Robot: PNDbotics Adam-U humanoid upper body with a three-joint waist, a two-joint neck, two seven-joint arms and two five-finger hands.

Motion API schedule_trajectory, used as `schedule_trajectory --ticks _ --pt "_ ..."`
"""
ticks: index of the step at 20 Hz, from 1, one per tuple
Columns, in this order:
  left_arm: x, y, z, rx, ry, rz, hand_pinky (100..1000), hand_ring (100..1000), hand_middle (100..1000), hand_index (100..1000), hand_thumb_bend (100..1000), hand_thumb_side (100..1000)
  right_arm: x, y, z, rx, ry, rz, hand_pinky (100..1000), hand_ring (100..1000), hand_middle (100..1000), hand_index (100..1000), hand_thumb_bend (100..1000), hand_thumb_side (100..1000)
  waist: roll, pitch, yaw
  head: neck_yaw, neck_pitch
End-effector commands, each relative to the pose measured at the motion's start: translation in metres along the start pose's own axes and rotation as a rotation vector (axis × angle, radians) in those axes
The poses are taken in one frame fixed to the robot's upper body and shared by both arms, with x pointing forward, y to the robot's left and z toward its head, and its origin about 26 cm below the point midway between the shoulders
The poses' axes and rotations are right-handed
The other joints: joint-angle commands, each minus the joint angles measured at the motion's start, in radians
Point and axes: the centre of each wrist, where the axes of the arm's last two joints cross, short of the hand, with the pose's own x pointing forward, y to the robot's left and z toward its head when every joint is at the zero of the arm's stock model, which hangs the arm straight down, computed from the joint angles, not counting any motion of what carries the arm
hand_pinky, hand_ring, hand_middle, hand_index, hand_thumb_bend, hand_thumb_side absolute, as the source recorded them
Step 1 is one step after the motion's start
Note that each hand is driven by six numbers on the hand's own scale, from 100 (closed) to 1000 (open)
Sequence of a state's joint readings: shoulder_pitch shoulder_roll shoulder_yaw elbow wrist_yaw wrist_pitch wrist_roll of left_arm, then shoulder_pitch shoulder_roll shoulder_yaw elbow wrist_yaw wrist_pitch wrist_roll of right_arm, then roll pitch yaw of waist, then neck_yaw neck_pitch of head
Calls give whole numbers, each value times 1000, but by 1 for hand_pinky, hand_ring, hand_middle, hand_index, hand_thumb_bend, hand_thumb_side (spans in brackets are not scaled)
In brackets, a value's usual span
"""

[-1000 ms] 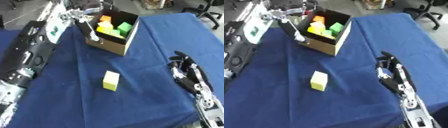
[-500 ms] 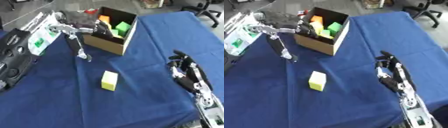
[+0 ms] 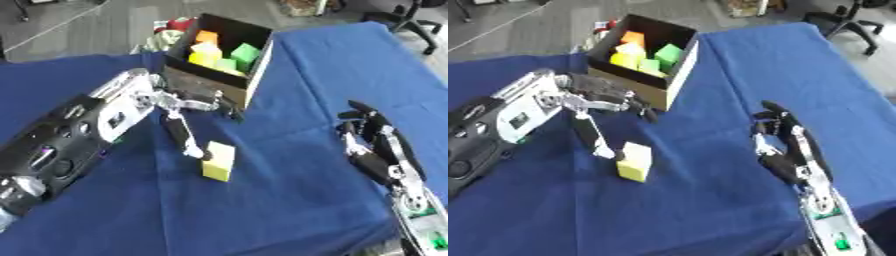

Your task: Pick up objects on the table and place them in the box.

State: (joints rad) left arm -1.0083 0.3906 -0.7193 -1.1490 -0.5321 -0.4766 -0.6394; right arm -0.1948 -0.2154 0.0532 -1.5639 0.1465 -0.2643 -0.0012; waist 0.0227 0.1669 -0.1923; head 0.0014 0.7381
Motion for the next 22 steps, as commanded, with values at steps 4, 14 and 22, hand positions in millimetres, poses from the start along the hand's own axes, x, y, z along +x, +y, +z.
schedule_trajectory --ticks 4,14,22 --pt "-7 -6 4 -305 -183 -203 857 779 788 939 421 430 5 -7 -5 -3 -26 20 728 653 694 896 100 312 3 -15 1 -1 -6" --pt "-7 -24 -7 -340 -206 -189 846 753 754 932 451 529 5 -6 -5 -2 -24 19 728 652 694 896 100 311 1 -13 3 0 -8" --pt "-10 -16 -4 -283 -176 -157 699 500 457 678 241 215 4 -7 -5 -5 -22 17 728 652 694 896 100 311 -2 -13 6 -2 -7"
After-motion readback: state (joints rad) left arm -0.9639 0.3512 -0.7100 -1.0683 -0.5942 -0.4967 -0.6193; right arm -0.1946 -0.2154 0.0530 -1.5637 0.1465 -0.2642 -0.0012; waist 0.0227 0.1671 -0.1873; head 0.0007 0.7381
